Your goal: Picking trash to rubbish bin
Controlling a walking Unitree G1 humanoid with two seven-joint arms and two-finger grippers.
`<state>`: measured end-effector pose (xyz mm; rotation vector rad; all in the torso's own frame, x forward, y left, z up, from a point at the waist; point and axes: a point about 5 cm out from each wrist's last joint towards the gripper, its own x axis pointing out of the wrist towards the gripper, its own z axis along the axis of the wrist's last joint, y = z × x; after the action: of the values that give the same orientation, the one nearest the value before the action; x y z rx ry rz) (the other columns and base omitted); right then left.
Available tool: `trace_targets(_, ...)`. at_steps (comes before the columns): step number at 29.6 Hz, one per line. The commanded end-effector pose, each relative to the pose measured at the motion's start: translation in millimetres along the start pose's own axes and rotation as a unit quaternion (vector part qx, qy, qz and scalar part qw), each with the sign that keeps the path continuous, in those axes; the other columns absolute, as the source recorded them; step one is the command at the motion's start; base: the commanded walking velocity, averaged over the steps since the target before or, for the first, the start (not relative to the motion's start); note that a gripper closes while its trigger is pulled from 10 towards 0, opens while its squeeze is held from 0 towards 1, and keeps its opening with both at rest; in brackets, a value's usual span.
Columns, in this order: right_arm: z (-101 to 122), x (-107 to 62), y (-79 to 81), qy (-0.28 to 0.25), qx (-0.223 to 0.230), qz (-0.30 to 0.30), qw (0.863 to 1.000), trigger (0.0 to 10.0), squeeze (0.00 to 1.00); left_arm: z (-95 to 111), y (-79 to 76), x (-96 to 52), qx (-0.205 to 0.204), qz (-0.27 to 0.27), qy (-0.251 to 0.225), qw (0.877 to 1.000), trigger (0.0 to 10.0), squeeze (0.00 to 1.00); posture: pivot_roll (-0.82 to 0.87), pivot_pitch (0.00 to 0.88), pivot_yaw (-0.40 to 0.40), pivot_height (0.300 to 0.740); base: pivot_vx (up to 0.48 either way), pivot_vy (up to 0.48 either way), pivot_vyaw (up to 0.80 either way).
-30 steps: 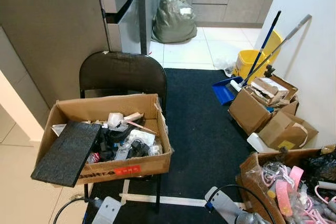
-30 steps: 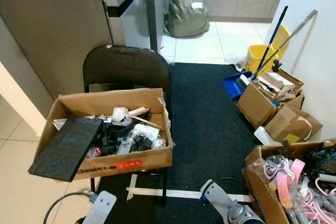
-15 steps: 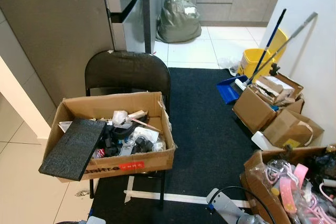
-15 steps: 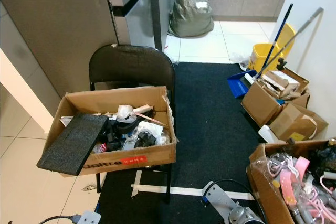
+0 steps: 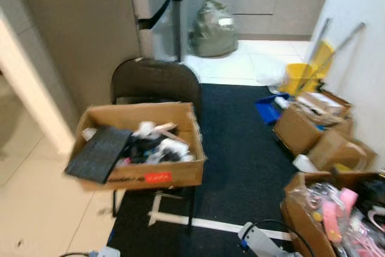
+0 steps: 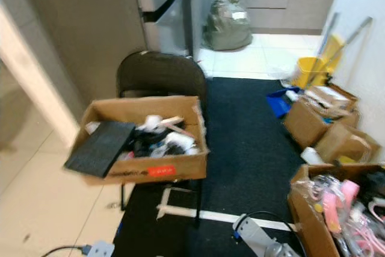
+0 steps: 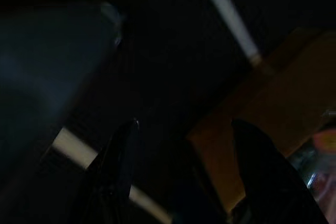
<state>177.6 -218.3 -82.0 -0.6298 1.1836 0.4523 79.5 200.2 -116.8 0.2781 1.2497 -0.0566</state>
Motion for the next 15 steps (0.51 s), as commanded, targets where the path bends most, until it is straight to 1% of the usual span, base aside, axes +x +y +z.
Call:
trace_targets(1, -5.9, 0.9, 5.8, 0.008, 0.003, 0.007, 1.0, 10.0, 0.0, 9.4, 3.0, 1.2, 0.003, 0.003, -0.012, 1.0, 10.0, 0.0, 0.09, 0.016, 0.015, 0.74, -0.285, 0.0, 0.0)
trace_targets(15, -9.0, 0.7, 6.0, 0.011, 0.011, 0.006, 1.0, 10.0, 0.0, 7.0, 2.1, 0.9, 0.008, -0.001, -0.008, 1.0, 10.0, 0.0, 0.08, 0.022, 0.021, 0.74, -0.286, 0.0, 0.0)
